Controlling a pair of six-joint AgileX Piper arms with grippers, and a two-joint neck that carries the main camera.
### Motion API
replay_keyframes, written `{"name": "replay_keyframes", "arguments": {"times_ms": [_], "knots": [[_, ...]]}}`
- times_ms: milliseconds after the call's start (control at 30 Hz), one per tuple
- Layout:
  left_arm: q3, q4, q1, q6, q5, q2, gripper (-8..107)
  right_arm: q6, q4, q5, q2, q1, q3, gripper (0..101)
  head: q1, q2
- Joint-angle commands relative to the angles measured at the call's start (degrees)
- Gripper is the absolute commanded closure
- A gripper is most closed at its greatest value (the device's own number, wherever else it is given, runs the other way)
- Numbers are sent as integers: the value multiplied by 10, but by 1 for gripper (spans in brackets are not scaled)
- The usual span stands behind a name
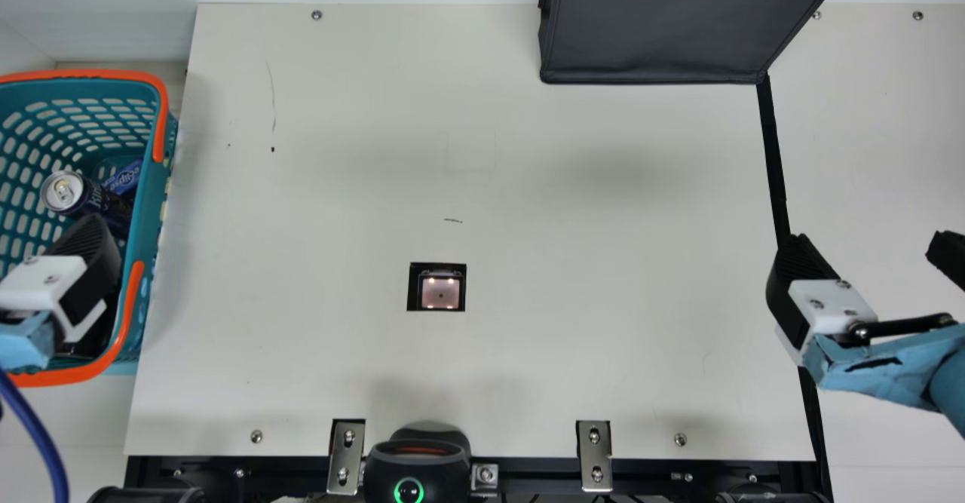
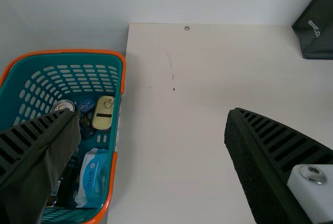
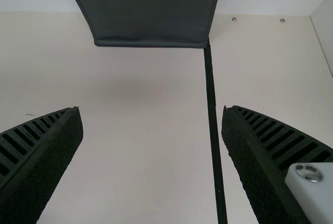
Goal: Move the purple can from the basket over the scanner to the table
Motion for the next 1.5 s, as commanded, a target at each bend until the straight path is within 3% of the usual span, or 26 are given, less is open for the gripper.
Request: {"name": "replay_keyframes", "arguments": {"times_ms": [0,467,1200,1467], "knots": [[0,0,0,0,0,0,9,0,0,0,0,0,0,6,-17,14],[0,0,0,0,0,0,9,0,0,0,0,0,0,6,-17,201],[0,1,0,-1,-1,1,9,0,0,1,0,0,0,6,-17,201],[0,19,36,-27,-8,36,9,0,0,1,0,0,0,6,-17,201]]}}
